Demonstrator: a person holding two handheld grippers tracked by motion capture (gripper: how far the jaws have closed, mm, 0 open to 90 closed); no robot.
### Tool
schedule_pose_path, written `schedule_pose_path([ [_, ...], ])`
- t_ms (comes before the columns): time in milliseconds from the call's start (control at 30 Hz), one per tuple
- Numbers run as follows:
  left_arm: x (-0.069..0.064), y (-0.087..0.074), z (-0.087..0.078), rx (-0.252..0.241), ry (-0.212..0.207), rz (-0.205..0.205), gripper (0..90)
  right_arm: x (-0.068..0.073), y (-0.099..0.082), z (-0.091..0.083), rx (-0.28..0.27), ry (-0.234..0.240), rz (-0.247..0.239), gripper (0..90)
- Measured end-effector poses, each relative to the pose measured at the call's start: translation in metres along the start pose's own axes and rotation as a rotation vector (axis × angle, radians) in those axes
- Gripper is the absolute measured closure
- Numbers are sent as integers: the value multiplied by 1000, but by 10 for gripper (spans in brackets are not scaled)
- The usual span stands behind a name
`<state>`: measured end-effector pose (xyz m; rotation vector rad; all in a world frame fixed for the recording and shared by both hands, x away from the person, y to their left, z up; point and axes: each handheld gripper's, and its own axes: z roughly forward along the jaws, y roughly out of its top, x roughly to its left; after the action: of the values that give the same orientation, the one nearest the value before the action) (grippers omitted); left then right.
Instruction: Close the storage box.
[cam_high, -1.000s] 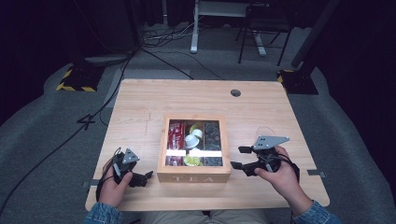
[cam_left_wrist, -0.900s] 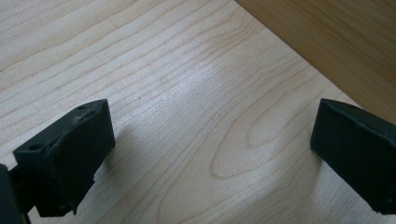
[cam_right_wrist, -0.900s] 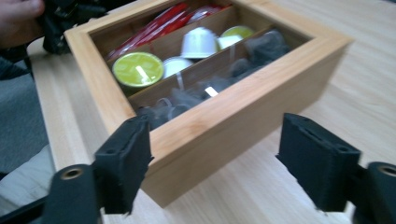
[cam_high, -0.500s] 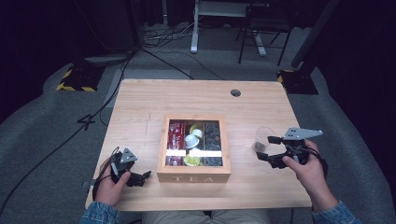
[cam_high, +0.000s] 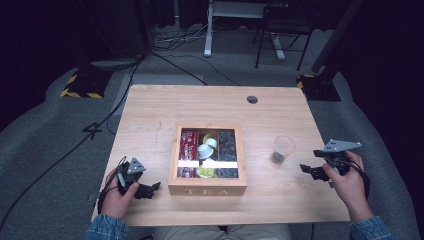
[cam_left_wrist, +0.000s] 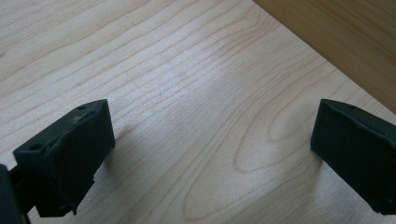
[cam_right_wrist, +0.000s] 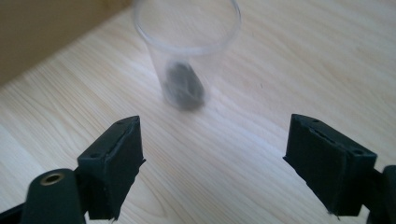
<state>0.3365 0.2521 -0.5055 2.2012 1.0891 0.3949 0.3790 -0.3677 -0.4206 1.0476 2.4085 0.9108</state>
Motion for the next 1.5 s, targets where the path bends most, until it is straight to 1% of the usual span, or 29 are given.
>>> schedule_pose_path([
  [67,0,0,0,0,1,1,1,-6,-7,6,16,-9,16,195],
  [200,0,0,0,0,-1,-4,1,-17,-22,16,19,-2,66,201],
  [300,0,0,0,0,1,0,0,-20,-30,24,14,-1,88,203],
  [333,0,0,0,0,-2,-5,1,-20,-32,26,13,-2,91,203],
  [367,0,0,0,0,1,1,1,-19,-33,27,12,-7,91,203],
  [400,0,0,0,0,-1,-4,0,-17,-34,30,5,-13,92,200],
  [467,0,0,0,0,1,-1,1,-14,-35,33,-10,-19,87,185],
  [567,0,0,0,0,0,-1,1,-10,-38,38,-15,-15,85,180],
  [667,0,0,0,0,1,1,0,-8,-43,44,-12,-7,98,171],
  [700,0,0,0,0,-1,-4,1,-8,-45,46,-8,-3,105,169],
  [833,0,0,0,0,0,0,1,-7,-49,48,-11,-3,123,167],
  [933,0,0,0,0,-1,-4,1,-7,-51,50,-30,-8,130,166],
  [967,0,0,0,0,1,1,1,-7,-52,50,-35,-9,132,166],
  [1033,0,0,0,0,1,0,1,-7,-54,52,-45,-19,134,166],
  [1100,0,0,0,0,-2,-5,1,-6,-56,55,-44,-27,140,166],
  [1133,0,0,0,0,1,1,0,-6,-57,56,-42,-33,143,166],
  [1167,0,0,0,1,-2,-4,1,-6,-57,56,-41,-39,143,159],
  [1200,0,0,0,0,1,1,1,-5,-59,58,-56,-48,149,146],
  [1267,0,0,0,0,0,-1,0,-4,-60,59,-65,-61,148,140],
  [1400,0,0,0,0,-2,-4,1,-4,-60,59,-65,-61,147,136],
  [1500,-1,-1,-1,0,10,-10,1,-4,-60,59,-64,-61,146,134],
])
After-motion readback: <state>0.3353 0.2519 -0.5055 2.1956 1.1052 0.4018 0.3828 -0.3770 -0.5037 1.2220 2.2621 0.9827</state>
